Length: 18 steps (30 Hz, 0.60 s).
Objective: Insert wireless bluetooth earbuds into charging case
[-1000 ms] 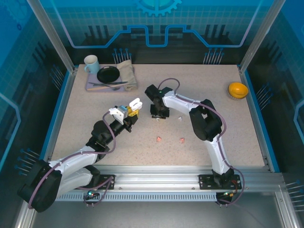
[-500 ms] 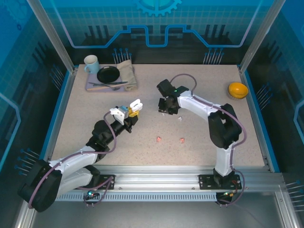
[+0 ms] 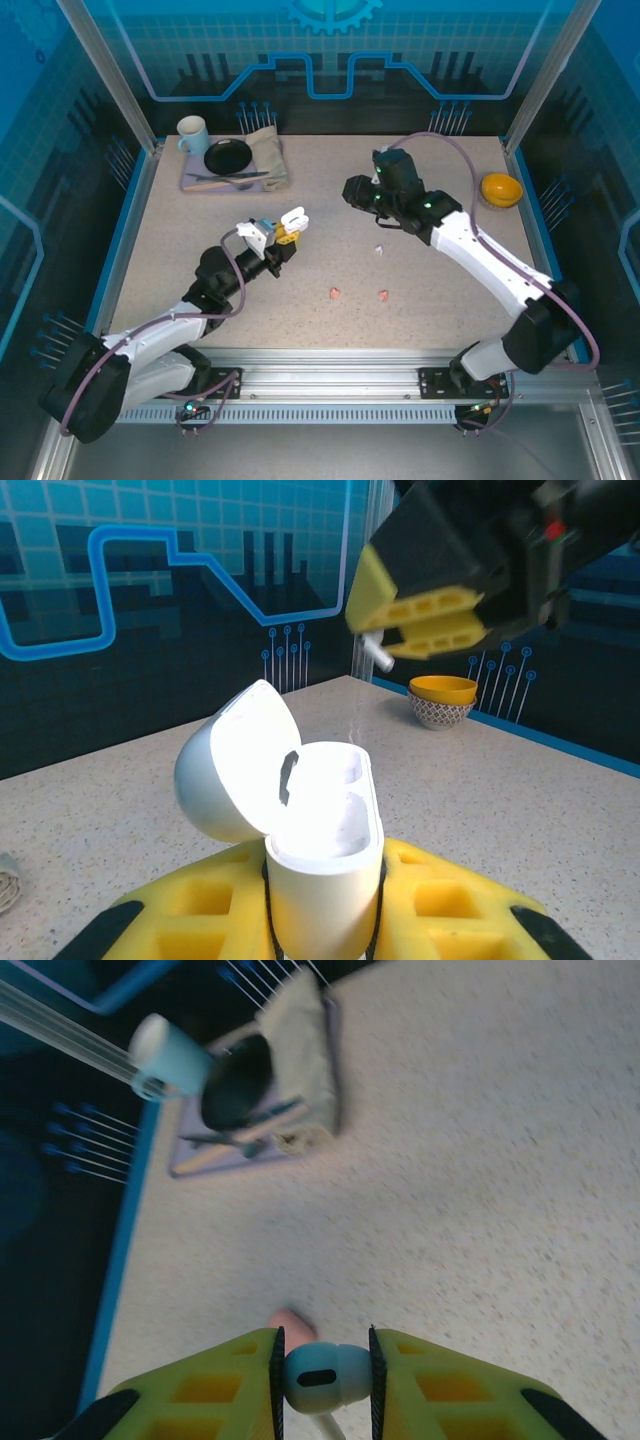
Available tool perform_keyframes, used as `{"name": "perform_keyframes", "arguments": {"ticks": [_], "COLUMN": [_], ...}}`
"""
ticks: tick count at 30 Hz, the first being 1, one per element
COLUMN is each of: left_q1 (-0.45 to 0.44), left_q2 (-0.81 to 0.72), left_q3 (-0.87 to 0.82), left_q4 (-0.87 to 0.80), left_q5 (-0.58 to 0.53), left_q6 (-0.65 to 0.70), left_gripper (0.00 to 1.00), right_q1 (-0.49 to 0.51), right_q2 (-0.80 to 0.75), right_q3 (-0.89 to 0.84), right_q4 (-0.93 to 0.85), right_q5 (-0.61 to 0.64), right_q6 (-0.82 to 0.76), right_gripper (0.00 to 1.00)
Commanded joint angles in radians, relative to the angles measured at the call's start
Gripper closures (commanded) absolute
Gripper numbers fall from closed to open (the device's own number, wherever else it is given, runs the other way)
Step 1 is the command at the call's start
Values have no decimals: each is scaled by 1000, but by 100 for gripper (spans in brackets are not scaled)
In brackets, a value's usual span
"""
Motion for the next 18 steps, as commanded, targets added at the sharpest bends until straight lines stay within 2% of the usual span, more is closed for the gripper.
{"name": "perform_keyframes", "arguments": {"ticks": [1,11,18], "left_q1": [-1,-26,-68], "left_q2": [29,155,206], "left_q3": [56,185,273], "left_q4": [45,70,41], "left_q5": [39,81,6], "left_q6": [-28,-15,49], "left_gripper": [100,100,100], "right_q1": [-9,74,146], "right_q2": [-84,-205,-199], "right_q3": [-62,-213,-259], "right_q4": [185,532,670], "right_q5": [-33,-74,-32], "right_q6": [-31,-83,-97], "right_gripper": [72,72,72]}}
